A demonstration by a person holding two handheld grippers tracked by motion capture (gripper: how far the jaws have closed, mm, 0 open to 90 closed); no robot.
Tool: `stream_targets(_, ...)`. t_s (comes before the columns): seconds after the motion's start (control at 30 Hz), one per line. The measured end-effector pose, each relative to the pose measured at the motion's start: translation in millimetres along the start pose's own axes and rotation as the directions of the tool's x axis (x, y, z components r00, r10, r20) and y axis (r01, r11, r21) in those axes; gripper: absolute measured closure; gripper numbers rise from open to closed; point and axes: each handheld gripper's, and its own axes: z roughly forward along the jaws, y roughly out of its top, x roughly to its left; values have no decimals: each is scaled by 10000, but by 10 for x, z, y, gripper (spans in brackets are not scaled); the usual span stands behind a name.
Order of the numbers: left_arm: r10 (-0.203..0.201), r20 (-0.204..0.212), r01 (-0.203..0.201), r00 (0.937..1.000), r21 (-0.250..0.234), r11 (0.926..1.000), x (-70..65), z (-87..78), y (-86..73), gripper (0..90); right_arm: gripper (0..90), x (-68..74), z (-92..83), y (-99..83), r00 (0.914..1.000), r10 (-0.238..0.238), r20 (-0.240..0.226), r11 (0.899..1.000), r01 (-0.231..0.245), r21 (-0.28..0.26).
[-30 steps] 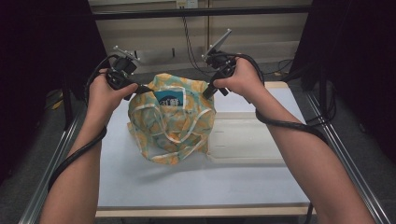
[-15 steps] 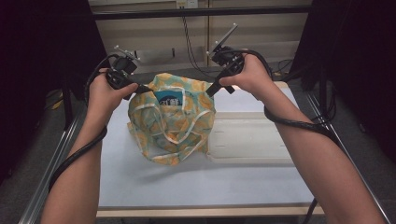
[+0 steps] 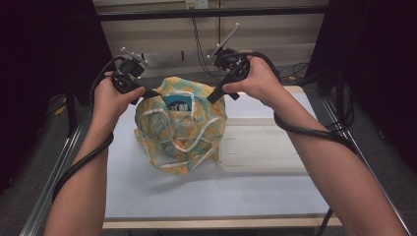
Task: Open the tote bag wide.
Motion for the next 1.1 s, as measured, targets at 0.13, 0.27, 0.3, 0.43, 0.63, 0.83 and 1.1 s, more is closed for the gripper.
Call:
stream_targets(0.13, -126, -16, 126, 9999, -72, 9999, 0, 8, -8, 893, 504, 10, 74, 51, 9998, -187, -12, 9998, 188, 76)
stream_targets(0.27, 144, -18, -143, 9999, 82, 9999, 26, -4, -4, 893, 567, 36, 158, 109, 9994, -327, -145, 9990, 331, 289)
stream_targets(0.3, 157, -43, -157, 9999, 68, 9999, 27, -4, -5, 892, 582, 41, 181, 120, 9994, -308, -134, 9985, 313, 460)
stream_targets(0.43, 86, 33, -87, 10000, 23, 10000, 25, 1, -13, 893, 770, 27, 221, 151, 9999, -8, -105, 9980, 14, 627)
stream_targets(0.63, 62, 70, -62, 10000, 5, 10000, 43, -2, -19, 893, 895, 71, 187, 205, 10000, -72, -6, 9951, 73, 987)
stream_targets(0.83, 74, 99, -74, 9999, 0, 10000, 62, -13, -38, 894, 900, 47, 93, 273, 9996, 73, -264, 9981, -57, 606)
stream_targets(1.1, 47, 120, -47, 9999, -11, 10000, 85, -24, -57, 893, 900, -26, -3, 377, 9982, 578, -155, 9979, -582, -278)
